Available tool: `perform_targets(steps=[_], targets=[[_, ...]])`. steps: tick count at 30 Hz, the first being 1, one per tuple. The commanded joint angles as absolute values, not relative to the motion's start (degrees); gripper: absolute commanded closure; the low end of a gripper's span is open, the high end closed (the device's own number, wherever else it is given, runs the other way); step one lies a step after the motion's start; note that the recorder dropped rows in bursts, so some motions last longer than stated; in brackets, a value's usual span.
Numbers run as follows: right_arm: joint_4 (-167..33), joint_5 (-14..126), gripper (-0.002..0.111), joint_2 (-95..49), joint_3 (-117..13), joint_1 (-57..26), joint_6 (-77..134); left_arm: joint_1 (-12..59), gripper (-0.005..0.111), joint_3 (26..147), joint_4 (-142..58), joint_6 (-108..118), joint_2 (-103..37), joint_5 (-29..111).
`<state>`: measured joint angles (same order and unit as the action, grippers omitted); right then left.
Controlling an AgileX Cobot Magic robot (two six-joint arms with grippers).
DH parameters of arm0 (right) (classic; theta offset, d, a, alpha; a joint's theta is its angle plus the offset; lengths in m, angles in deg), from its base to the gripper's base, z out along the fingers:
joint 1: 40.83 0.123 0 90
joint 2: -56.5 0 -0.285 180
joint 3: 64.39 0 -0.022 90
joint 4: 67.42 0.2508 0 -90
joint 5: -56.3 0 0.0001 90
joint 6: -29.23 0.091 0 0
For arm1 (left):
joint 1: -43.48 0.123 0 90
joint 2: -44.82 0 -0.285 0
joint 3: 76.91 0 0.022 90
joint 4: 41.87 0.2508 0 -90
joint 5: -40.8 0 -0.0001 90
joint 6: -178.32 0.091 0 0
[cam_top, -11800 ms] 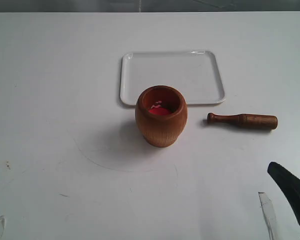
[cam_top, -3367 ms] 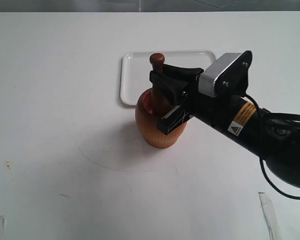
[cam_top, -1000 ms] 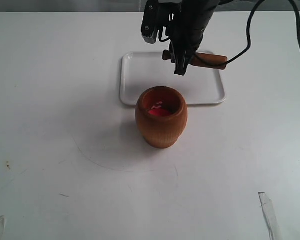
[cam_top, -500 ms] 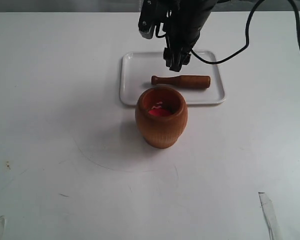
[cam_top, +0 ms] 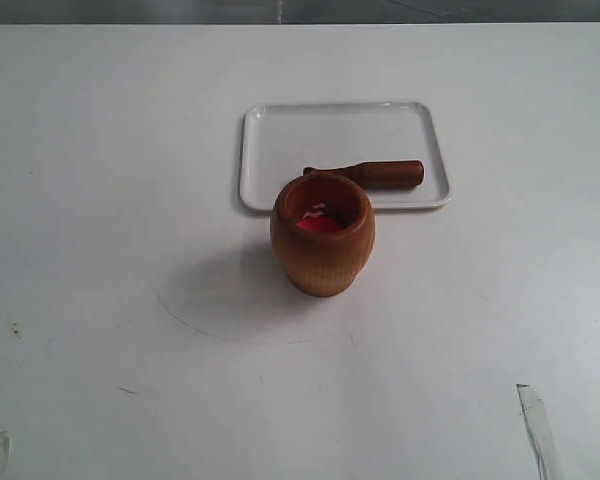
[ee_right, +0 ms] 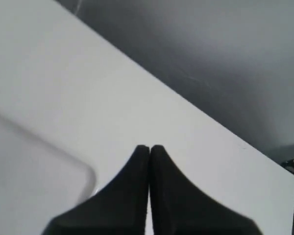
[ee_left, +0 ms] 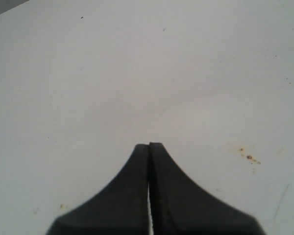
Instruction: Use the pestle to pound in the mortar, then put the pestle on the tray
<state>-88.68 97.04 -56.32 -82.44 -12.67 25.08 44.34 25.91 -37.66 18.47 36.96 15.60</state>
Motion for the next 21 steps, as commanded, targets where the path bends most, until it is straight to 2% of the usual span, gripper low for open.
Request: perform_targets(steps=[1,8,15,21], targets=[[-88.9,83.5,0.108,-46.4,-72.5,-14.9,33.4,43.9,0.107,25.9,-38.1,18.0,37.0,15.8],[-88.5,51.2,0.108,-29.8,-48.9,-15.0,34.3,43.9,0.107,25.9,-38.1,18.0,37.0,15.8],[-87.6,40.8,0.108,-13.4,-33.5,-15.0,39.3,43.9,0.107,25.9,-38.1,18.0,37.0,15.8],[-88.1,32.2,0.108,14.2,-14.3,-14.0,49.7,43.9,0.107,25.9,-38.1,18.0,37.0,15.8]])
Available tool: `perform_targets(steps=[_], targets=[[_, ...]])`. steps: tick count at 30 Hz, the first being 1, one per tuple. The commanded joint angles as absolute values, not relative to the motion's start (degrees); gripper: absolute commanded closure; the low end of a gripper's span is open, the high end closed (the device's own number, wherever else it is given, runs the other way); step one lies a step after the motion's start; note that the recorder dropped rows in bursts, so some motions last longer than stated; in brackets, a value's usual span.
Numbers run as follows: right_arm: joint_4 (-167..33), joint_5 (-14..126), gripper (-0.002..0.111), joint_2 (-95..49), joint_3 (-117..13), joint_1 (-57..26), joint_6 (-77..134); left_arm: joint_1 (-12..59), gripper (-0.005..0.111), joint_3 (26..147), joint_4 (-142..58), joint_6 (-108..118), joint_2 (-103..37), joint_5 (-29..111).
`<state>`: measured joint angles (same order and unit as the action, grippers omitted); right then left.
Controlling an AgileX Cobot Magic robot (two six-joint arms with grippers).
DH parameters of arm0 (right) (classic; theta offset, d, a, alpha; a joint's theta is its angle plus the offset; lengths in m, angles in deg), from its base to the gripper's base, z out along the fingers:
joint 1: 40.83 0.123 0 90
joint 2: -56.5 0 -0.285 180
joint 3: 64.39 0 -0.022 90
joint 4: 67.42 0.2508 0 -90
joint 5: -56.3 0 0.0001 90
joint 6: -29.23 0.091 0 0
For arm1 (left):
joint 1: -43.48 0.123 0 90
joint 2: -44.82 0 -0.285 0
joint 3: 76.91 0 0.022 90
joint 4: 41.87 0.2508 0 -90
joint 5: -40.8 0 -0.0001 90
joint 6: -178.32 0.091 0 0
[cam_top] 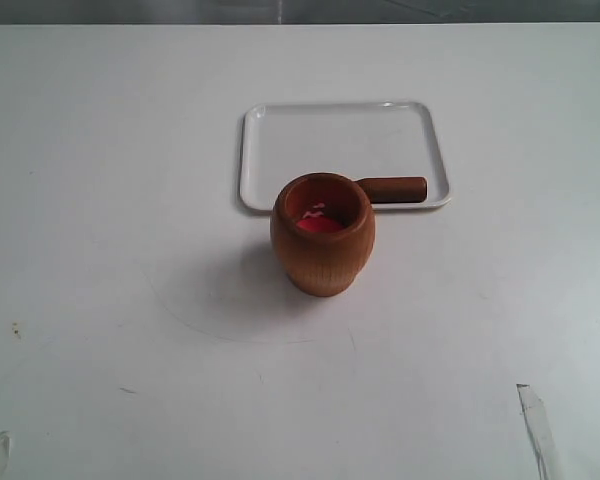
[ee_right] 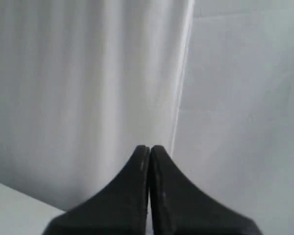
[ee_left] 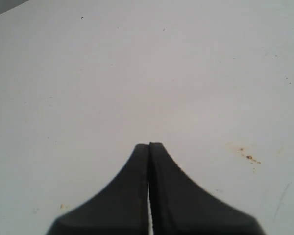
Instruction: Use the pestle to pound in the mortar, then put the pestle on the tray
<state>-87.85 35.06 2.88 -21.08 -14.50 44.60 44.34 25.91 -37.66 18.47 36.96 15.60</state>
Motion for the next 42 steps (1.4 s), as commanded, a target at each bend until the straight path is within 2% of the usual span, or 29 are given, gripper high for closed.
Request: perform_targets(steps=[1,4,8,14,19,26,30,38,42], targets=[[-88.1,34.7,0.108,21.3,-11.3,-14.0,54.7,43.9,0.107,25.9,-38.1,18.0,37.0,15.8],[-96.6,48.3,0.108,35.6,-7.7,-14.0,63.4,43.9,0.107,25.9,-38.1,18.0,37.0,15.8],[-94.8,57.0,0.108,48.7,-3.2,-14.0,67.5,43.9,0.107,25.9,-38.1,18.0,37.0,15.8],[-85.8,64.4,0.108,48.1,3.9,-11.6,62.1,43.9,0.107,25.9,-38.1,18.0,37.0,15.8],[-85.7,56.7,0.108,47.8,12.8,-9.4,62.2,43.9,0.107,25.9,-38.1,18.0,37.0,15.8],[-88.3,60.0,0.108,47.8,12.8,-9.4,60.5,43.9,0.107,25.9,-38.1,18.0,37.0,15.8],[-80.5,60.7,0.108,47.8,12.8,-9.4,61.0,43.9,0.107,25.9,-38.1,18.0,37.0,15.8],[-85.1,75.3,0.108,47.8,12.8,-9.4,50.0,43.9,0.107,25.9,-38.1,18.0,37.0,15.8],[-81.5,73.5,0.108,47.8,12.8,-9.4,51.8,43.9,0.107,25.9,-38.1,18.0,37.0,15.8]])
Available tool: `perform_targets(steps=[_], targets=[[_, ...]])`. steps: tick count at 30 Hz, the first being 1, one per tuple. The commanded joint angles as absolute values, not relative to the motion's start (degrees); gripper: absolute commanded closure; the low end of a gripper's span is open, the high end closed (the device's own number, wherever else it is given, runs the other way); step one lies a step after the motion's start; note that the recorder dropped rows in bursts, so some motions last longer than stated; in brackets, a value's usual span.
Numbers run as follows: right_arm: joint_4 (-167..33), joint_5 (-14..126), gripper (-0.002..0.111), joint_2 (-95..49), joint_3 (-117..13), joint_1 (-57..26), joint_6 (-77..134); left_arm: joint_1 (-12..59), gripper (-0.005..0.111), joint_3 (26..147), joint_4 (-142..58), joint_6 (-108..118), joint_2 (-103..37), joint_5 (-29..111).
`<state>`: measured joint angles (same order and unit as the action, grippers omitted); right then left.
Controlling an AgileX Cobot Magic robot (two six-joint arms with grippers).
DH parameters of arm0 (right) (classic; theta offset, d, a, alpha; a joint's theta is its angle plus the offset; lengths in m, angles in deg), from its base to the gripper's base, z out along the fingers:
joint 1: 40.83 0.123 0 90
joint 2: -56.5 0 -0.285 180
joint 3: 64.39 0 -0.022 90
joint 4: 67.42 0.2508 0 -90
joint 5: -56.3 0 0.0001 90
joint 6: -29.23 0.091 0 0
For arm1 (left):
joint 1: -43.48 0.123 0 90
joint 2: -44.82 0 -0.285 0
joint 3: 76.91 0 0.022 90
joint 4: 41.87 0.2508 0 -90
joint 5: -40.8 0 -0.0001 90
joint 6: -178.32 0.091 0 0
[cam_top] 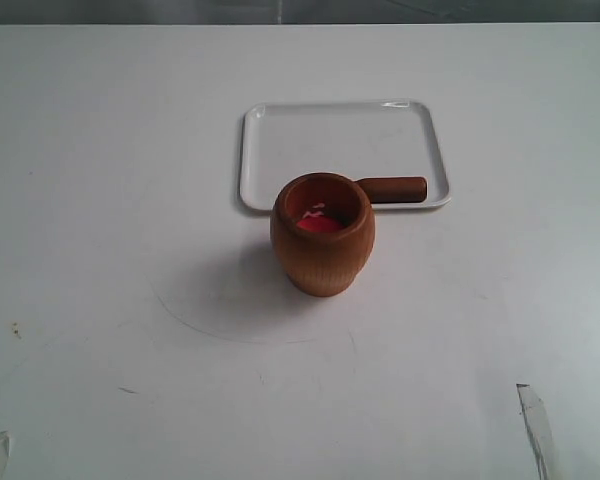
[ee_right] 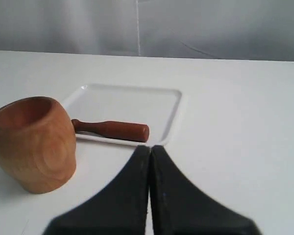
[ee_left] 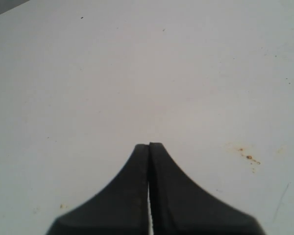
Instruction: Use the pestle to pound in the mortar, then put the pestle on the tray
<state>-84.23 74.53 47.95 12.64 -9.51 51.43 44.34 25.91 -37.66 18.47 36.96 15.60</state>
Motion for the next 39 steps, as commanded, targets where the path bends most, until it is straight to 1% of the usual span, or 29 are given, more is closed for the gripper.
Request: perform_targets(steps=[1,5,8,10,16,20,27,32,36,39], targets=[[-80.6,73.5,0.108,47.8,12.8,-10.1,51.6,43.9,0.107,25.9,-38.1,18.0,37.0,15.8],[-79.9,73.3,0.108,47.0,12.8,-24.4,51.4,43.9,0.107,25.9,-38.1,18.0,37.0,15.8],[-79.9,71.1,0.108,45.2,12.8,-37.2,51.4,43.9,0.107,25.9,-38.1,18.0,37.0,15.8],[-80.7,70.6,0.108,45.2,12.8,-40.9,51.5,43.9,0.107,25.9,-38.1,18.0,37.0,15.8],[-83.6,71.6,0.108,48.7,12.8,-40.8,48.3,43.9,0.107,25.9,-38.1,18.0,37.0,15.8],[-83.6,75.2,0.108,48.7,12.8,-40.3,43.5,43.9,0.107,25.9,-38.1,18.0,37.0,15.8],[-85.0,75.4,0.108,48.7,12.8,-32.1,40.1,43.9,0.107,25.9,-38.1,18.0,37.0,15.8],[-84.4,76.2,0.108,48.7,12.8,-31.6,41.2,43.9,0.107,25.9,-38.1,18.0,37.0,15.8],[-83.9,76.2,0.108,48.7,12.8,-31.7,51.2,43.9,0.107,25.9,-38.1,18.0,37.0,15.8],[-83.9,76.2,0.108,48.7,12.8,-31.7,51.6,43.9,0.107,25.9,-38.1,18.0,37.0,15.8]])
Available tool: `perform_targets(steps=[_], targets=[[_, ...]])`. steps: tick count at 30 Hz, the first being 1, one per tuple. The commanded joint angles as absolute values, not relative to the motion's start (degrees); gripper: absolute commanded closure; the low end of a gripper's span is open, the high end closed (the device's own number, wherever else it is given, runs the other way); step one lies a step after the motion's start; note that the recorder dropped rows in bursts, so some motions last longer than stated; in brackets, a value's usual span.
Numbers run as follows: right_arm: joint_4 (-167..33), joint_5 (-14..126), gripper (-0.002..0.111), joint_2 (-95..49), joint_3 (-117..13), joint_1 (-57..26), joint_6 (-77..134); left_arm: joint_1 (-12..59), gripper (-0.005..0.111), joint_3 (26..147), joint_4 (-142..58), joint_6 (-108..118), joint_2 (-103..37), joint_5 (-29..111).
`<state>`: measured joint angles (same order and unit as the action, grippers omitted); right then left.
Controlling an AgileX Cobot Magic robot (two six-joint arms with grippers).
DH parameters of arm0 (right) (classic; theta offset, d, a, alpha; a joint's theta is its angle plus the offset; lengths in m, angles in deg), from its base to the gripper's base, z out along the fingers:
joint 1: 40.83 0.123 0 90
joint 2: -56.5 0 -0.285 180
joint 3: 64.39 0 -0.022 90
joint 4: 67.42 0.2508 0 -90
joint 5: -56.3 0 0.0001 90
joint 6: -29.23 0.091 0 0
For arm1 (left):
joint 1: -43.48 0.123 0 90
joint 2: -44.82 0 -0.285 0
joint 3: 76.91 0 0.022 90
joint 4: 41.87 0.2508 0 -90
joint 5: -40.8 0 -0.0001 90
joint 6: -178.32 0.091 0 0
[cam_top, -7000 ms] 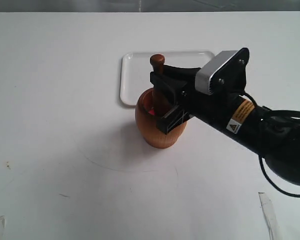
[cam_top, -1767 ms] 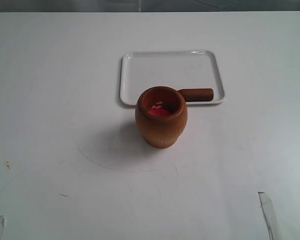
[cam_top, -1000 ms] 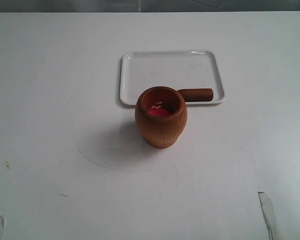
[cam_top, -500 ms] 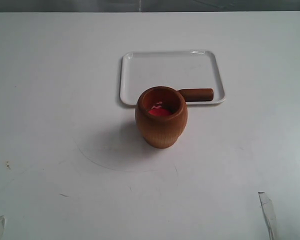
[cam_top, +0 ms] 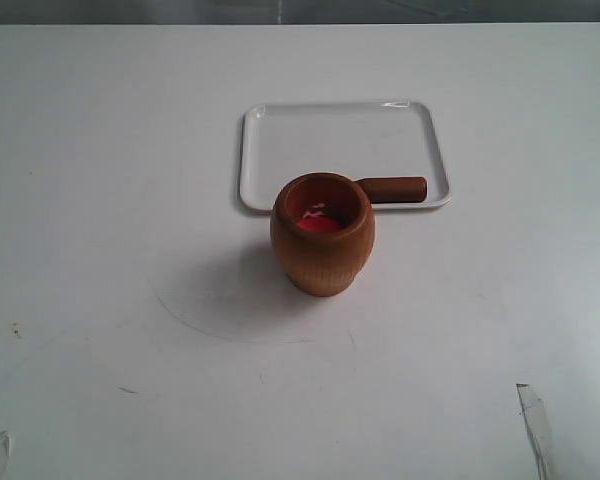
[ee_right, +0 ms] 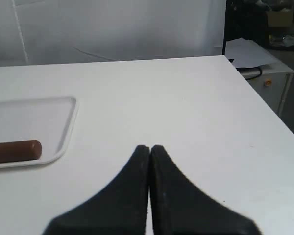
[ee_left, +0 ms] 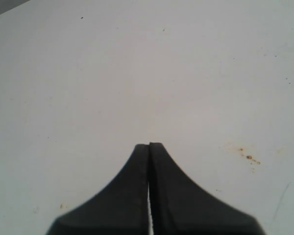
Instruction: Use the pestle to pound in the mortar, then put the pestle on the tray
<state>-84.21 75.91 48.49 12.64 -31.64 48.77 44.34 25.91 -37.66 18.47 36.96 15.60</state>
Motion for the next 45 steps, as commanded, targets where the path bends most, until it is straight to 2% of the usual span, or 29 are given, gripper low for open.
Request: perform_targets(steps=[1,15,21,45], targets=[[-83.9,76.2,0.108,48.7,12.8,-31.7,51.6,43.9,0.107,25.9,-38.1,18.0,37.0,15.8],[-85.5,76.5,0.108,48.7,12.8,-31.7,51.4,43.9,0.107,25.9,-38.1,18.0,37.0,15.8],[-85.5,76.6,0.108,48.7,12.8,-31.7,44.1,43.9,0.107,25.9,-38.1,18.0,37.0,15.8],[-85.1,76.6,0.108,48.7,12.8,-31.7,44.4,43.9,0.107,25.9,-38.1,18.0,37.0,15.8]])
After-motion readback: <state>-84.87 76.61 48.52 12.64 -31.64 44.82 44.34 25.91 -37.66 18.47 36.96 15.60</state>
